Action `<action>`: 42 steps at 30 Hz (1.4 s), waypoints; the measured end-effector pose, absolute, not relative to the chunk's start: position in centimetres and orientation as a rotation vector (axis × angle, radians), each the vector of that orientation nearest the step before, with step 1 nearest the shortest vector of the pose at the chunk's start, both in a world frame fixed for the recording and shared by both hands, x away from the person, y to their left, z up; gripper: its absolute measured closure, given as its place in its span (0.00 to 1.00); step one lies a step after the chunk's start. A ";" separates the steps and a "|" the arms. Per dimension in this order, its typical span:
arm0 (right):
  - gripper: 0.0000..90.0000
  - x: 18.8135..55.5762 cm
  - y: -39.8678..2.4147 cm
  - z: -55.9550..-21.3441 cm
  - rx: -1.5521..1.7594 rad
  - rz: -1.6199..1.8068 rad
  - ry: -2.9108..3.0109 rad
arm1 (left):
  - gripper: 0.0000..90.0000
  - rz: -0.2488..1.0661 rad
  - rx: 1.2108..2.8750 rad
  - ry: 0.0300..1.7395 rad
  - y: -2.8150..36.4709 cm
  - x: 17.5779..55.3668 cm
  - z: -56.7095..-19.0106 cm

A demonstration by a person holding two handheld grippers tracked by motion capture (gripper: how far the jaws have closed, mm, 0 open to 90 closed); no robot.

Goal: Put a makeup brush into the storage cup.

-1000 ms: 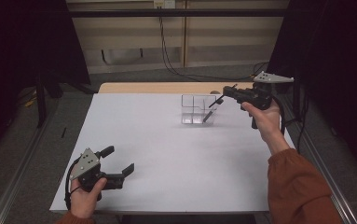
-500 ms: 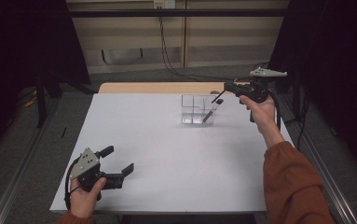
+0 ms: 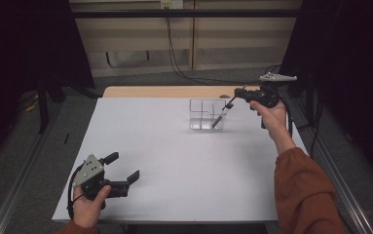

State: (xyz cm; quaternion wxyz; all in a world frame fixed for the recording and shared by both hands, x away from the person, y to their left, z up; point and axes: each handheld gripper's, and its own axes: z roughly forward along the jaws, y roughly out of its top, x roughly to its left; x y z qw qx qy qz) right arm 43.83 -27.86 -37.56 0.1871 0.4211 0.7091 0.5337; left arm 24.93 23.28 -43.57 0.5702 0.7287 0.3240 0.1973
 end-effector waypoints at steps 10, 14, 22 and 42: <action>0.95 44.6 -27.2 -38.2 1.193 1.488 2.031 | 0.03 0.464 1.715 0.758 23.3 25.0 -43.6; 0.95 45.0 -27.1 -38.5 1.208 1.484 2.039 | 0.03 0.462 1.713 0.760 23.3 25.0 -43.6; 0.95 45.3 -27.1 -38.9 1.221 1.489 2.051 | 0.03 0.463 1.717 0.759 23.3 25.0 -43.6; 0.94 46.0 -26.0 -39.8 1.261 1.489 2.049 | 0.04 0.472 1.711 0.770 23.5 25.0 -43.6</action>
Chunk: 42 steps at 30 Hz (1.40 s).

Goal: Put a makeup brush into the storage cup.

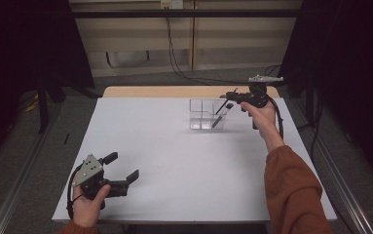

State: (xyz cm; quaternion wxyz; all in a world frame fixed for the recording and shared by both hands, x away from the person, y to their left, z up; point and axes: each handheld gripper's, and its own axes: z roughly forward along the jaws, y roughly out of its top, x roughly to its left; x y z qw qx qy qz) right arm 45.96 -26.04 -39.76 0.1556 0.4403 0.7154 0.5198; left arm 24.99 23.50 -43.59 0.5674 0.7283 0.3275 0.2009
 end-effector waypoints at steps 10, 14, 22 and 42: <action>0.88 45.8 -26.0 -39.9 1.254 1.497 2.050 | 0.04 0.470 1.712 0.769 23.5 25.0 -43.6; 0.80 45.6 -26.0 -39.8 1.249 1.507 2.035 | 0.04 0.471 1.712 0.770 23.5 25.0 -43.6; 0.50 45.1 -25.6 -39.1 1.247 1.513 1.984 | 0.04 0.471 1.712 0.771 23.5 25.0 -43.6; 0.00 43.6 -26.3 -39.3 1.259 1.503 1.921 | 0.04 0.465 1.707 0.800 23.5 25.5 -43.8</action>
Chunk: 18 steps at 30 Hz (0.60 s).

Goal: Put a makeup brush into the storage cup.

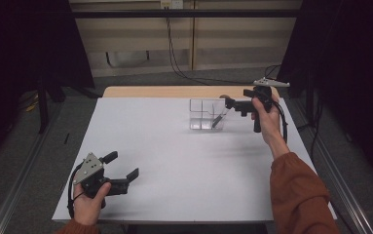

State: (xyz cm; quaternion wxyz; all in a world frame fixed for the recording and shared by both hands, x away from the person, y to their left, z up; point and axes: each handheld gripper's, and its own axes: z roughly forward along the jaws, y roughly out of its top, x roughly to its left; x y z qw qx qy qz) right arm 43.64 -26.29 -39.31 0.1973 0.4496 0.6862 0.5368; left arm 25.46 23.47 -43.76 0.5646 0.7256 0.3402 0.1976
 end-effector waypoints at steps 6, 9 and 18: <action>0.00 42.8 -26.4 -39.2 1.259 1.517 1.884 | 0.04 0.468 1.705 0.801 23.6 25.4 -43.8; 0.00 42.5 -26.2 -39.2 1.256 1.492 1.883 | 0.04 0.467 1.703 0.799 23.6 25.4 -43.8; 0.00 41.1 -26.1 -39.3 1.201 1.513 1.856 | 0.04 0.466 1.699 0.796 24.0 25.4 -43.6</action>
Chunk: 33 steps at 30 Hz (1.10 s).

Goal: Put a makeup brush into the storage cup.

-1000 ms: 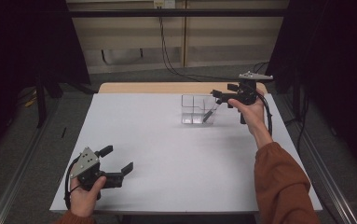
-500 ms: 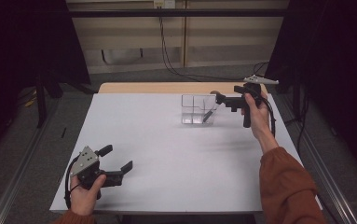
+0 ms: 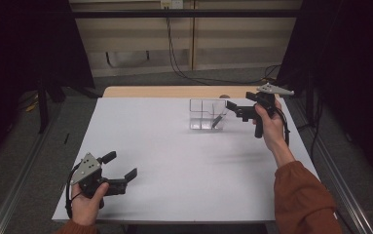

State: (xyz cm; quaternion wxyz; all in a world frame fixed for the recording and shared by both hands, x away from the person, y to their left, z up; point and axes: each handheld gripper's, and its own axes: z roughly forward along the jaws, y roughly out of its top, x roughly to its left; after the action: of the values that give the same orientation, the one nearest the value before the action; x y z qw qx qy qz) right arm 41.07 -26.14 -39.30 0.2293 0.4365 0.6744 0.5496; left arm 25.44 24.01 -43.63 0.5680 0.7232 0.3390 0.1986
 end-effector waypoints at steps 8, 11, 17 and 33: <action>0.00 39.1 -26.8 -39.6 1.189 1.511 1.840 | 0.04 0.469 1.695 0.792 24.0 25.6 -43.6; 0.00 38.1 -27.2 -39.7 1.190 1.504 1.838 | 0.04 0.473 1.696 0.787 24.0 25.5 -43.6; 0.00 36.1 -27.5 -39.6 1.162 1.529 1.823 | 0.04 0.482 1.696 0.780 24.1 25.4 -43.5; 0.00 30.8 -28.4 -41.1 1.160 1.517 1.802 | 0.04 0.482 1.674 0.795 24.1 25.3 -43.6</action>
State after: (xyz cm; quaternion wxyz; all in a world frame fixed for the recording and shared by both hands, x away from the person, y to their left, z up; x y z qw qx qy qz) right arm 30.80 -28.36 -41.06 0.2549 0.4272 0.6636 0.5587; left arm 25.34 24.13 -43.57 0.5755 0.7150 0.3395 0.2059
